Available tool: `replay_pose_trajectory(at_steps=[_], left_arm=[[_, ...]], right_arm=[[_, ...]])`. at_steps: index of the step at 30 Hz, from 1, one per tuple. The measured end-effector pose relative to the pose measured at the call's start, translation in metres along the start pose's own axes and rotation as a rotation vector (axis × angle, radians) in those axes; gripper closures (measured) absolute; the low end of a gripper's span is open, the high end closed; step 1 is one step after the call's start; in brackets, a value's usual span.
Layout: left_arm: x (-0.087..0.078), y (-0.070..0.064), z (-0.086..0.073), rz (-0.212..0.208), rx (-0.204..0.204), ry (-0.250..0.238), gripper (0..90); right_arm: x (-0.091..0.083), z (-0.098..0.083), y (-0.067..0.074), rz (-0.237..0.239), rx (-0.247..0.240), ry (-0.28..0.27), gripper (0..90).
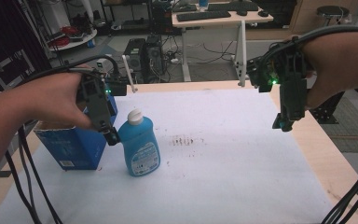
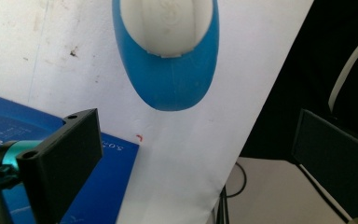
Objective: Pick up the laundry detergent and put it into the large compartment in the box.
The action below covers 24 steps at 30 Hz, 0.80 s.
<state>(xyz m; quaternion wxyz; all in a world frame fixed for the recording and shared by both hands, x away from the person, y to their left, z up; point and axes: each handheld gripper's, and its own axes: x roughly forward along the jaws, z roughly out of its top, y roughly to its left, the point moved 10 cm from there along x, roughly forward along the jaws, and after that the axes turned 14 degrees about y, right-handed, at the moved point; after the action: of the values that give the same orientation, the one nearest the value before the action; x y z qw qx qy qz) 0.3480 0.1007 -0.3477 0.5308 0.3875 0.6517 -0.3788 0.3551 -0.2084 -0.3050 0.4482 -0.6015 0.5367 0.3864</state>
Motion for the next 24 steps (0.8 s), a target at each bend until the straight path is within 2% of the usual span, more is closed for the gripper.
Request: replay_pose_trajectory(at_steps=[4,5,6,10,14,18,24], left_arm=[[0.0,0.001,0.005,-0.021,-0.068,-0.02,1.7],[0.0,0.001,0.005,-0.021,-0.068,-0.02,1.7],[0.0,0.0,0.008,-0.055,-0.11,-0.037,1.7],[0.0,-0.001,0.014,-0.057,-0.146,-0.048,1.7],[0.001,-0.003,0.018,-0.052,-0.15,-0.036,1.7],[0.003,-0.004,0.025,-0.037,-0.136,-0.022,1.7],[0.009,-0.001,0.035,-0.022,-0.161,-0.011,1.7]], right_arm=[[-0.001,0.0,0.0,-0.006,-0.006,-0.007,2.4],[-0.001,0.0,0.0,-0.006,-0.006,-0.007,2.4],[-0.001,0.0,0.0,-0.005,-0.004,-0.006,2.4],[0.0,-0.001,-0.001,-0.006,-0.005,-0.008,2.4],[0.0,-0.002,-0.001,-0.006,0.0,-0.006,2.4],[0.0,-0.003,-0.001,-0.006,0.002,-0.005,2.4],[0.0,-0.002,0.0,-0.004,0.004,-0.006,2.4]])
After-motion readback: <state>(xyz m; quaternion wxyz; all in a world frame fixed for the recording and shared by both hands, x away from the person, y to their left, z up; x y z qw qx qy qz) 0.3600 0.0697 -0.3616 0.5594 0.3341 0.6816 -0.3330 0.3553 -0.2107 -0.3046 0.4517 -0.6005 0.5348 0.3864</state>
